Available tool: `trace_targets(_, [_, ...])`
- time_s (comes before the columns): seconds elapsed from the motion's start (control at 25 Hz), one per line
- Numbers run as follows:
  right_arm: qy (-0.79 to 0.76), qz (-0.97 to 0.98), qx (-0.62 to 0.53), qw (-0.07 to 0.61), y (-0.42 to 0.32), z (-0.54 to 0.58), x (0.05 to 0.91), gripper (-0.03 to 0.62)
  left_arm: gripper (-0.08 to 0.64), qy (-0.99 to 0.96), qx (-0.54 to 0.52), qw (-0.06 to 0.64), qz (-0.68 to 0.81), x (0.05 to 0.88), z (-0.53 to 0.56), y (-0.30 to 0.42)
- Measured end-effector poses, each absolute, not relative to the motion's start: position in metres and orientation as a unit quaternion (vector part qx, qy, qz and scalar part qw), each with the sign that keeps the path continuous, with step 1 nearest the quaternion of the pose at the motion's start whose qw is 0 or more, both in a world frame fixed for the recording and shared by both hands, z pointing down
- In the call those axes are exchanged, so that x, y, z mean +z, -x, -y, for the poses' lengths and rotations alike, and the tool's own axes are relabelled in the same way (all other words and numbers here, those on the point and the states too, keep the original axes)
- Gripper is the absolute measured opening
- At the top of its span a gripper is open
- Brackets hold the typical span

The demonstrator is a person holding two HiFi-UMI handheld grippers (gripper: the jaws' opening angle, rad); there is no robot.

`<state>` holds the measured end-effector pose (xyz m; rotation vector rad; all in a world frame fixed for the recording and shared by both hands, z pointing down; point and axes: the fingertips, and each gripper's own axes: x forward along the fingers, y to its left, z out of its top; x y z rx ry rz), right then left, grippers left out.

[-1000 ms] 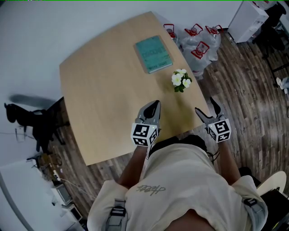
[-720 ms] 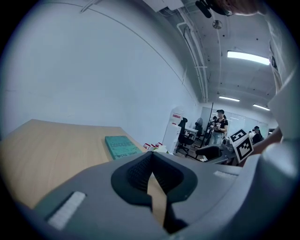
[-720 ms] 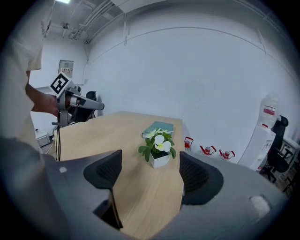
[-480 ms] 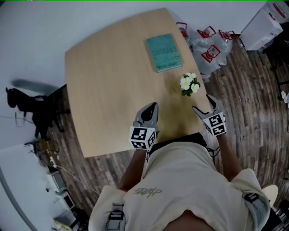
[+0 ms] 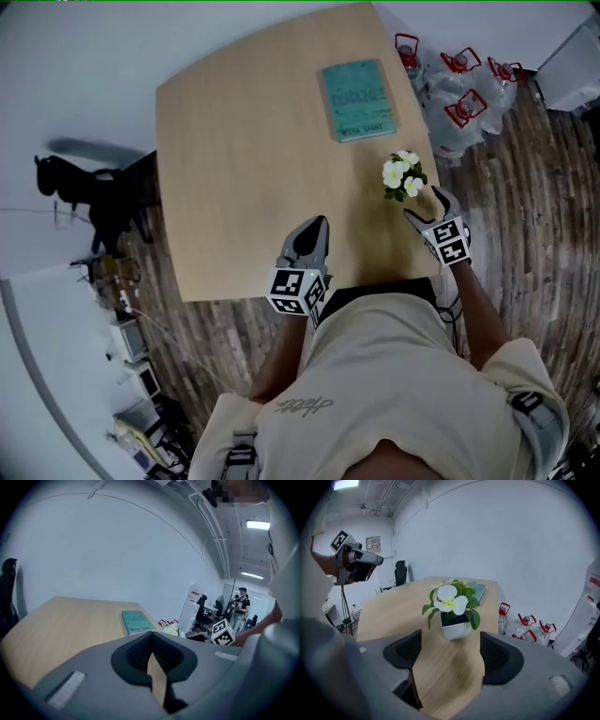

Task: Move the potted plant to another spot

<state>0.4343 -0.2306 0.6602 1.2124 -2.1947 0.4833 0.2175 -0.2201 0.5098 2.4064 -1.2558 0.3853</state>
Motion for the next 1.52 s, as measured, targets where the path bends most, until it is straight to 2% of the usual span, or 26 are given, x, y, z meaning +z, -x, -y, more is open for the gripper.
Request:
trace_targets(0.16, [-0.439, 0.827, 0.194, 0.294, -0.436, 0.24, 0.676, 0.393, 0.018, -0.852, 0.15, 0.205, 0.459, 0.511, 0.216, -0.223])
trace_targets(0.36, [-0.422, 0.838, 0.158, 0.309, -0.43, 0.258, 0.682, 0.393, 0.018, -0.841, 0.161, 0.214, 0.471, 0.516, 0.211, -0.228])
trace_targets(1.36, [-0.4, 0.858, 0.147, 0.288, -0.395, 0.301, 0.7, 0.397, 0.018, -0.794, 0.184, 0.222, 0.535, 0.526, 0.199, -0.193])
trace_targets(1.52, [-0.397, 0.86, 0.14, 0.287, -0.389, 0.303, 0.7, 0.356, 0.018, -0.789, 0.182, 0.22, 0.544, 0.524, 0.199, -0.184])
